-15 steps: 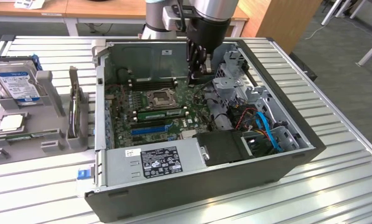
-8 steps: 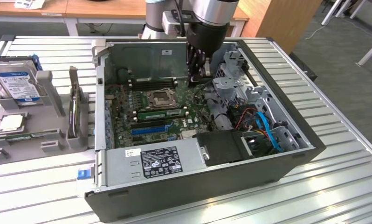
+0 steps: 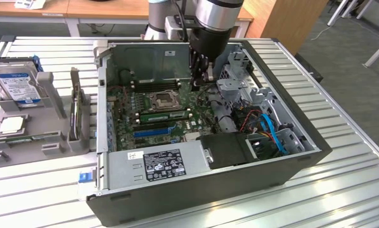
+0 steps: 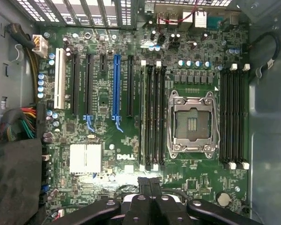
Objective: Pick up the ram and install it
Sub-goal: 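Press down the ram until it locks into place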
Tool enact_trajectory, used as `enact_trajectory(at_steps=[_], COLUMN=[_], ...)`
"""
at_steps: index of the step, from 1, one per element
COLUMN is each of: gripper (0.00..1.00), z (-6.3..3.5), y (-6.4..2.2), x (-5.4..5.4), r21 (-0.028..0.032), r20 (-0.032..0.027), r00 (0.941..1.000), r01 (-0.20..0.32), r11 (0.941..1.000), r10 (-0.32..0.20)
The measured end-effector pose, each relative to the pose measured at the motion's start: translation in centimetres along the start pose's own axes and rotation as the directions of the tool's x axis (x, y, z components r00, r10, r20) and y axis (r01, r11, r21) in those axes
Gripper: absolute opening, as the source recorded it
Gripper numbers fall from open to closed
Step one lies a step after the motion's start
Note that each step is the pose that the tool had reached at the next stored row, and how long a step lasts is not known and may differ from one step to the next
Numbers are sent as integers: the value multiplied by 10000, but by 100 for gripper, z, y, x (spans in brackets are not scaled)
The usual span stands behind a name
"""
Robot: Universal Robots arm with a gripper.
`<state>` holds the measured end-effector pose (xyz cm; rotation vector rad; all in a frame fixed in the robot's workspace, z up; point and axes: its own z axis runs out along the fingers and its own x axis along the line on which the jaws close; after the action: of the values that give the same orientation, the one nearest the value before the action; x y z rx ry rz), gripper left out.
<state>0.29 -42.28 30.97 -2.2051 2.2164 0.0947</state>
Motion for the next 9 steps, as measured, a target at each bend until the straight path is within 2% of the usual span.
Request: enact_trajectory(at_steps=[9], gripper=[10], z=[75], y=[-3], x=[4], r21=[0], r20=[-1], r00=[10000], r01=[0], r11=[10000], r10=[0])
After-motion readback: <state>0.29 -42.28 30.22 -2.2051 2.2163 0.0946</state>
